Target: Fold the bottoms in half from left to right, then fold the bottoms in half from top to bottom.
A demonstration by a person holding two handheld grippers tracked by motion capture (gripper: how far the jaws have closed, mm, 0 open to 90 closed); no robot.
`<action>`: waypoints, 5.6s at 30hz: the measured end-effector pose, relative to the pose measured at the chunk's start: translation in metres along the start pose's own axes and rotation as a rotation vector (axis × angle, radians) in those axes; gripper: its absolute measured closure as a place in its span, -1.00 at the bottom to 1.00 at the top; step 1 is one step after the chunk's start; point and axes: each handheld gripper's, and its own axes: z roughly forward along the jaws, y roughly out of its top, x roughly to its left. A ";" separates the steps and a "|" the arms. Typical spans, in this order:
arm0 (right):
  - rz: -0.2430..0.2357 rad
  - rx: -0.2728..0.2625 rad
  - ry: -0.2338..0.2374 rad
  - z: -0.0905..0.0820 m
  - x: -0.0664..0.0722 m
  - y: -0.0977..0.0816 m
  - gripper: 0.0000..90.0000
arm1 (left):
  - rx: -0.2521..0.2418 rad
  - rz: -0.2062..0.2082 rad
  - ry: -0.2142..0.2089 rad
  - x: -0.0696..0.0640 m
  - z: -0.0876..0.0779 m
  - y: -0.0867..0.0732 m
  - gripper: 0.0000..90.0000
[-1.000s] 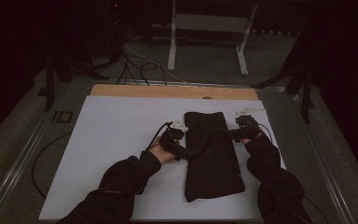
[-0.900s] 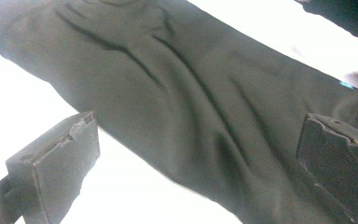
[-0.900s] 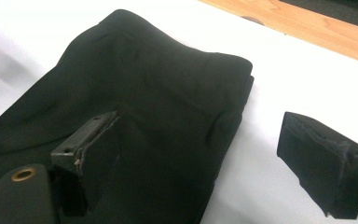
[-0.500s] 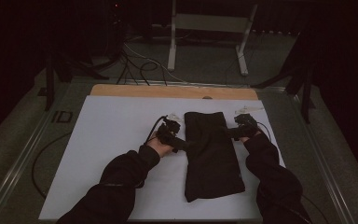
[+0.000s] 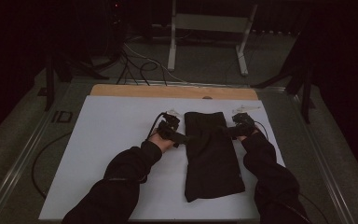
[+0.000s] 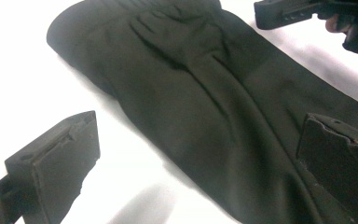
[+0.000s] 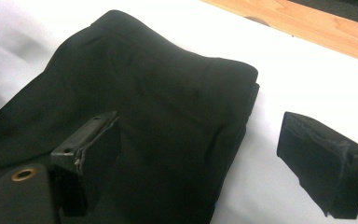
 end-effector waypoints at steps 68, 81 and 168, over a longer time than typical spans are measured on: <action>0.143 0.051 0.013 0.027 -0.022 0.000 -0.39 | -0.020 -0.172 0.032 0.048 0.038 0.008 -0.58; 0.135 0.123 -0.033 0.044 -0.019 -0.001 -0.31 | -0.030 -0.166 0.003 0.050 0.046 0.009 0.09; -0.010 0.000 0.034 -0.012 0.010 0.011 0.94 | -0.047 0.016 -0.046 0.021 -0.002 0.030 0.87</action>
